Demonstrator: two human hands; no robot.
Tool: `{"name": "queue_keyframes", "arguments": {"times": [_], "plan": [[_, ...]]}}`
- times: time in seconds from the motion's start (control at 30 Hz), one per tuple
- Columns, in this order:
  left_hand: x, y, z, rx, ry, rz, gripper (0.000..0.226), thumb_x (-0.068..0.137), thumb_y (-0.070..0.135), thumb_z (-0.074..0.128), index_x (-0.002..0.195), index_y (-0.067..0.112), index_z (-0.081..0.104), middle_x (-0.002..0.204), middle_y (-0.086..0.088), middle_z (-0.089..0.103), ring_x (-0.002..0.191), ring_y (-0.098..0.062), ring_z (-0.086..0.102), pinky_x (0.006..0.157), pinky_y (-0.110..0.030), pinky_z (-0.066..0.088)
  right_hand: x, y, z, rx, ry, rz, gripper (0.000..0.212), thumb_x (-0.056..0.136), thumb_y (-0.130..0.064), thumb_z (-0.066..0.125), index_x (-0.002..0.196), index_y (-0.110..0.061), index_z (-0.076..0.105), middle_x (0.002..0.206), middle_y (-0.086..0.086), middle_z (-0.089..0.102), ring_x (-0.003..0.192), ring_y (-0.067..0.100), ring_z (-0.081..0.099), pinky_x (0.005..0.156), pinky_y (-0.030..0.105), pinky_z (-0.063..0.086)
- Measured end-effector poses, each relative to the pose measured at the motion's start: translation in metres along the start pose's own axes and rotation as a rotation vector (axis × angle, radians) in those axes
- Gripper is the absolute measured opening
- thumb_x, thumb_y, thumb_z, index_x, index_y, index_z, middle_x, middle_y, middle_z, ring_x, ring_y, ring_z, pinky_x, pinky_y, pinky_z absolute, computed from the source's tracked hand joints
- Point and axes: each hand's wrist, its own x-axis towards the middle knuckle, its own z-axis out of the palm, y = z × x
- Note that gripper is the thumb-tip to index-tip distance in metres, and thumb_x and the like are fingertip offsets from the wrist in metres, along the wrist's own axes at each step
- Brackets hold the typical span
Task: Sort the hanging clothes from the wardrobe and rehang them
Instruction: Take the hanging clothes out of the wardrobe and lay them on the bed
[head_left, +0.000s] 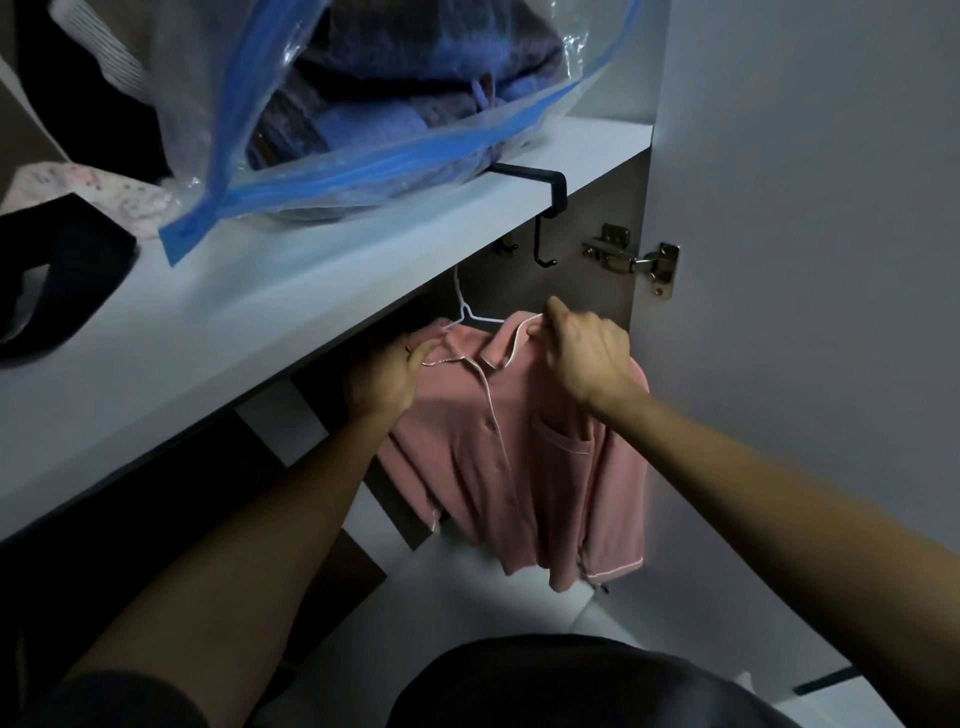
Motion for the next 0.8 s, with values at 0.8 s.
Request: {"name": "queue_keyframes", "arguments": {"times": [0.8], "plan": [[-0.095, -0.008, -0.051, 0.185, -0.072, -0.211, 0.061, 0.100, 0.064, 0.043, 0.118, 0.009, 0.061, 0.124, -0.018, 0.061, 0.114, -0.039, 0.055, 0.088, -0.044, 0.048, -0.041, 0.016, -0.035, 0.230, -0.063, -0.226, 0.031, 0.104, -0.042, 0.057, 0.094, -0.013, 0.051, 0.074, 0.014, 0.067, 0.069, 0.046, 0.064, 0.054, 0.039, 0.036]]}}
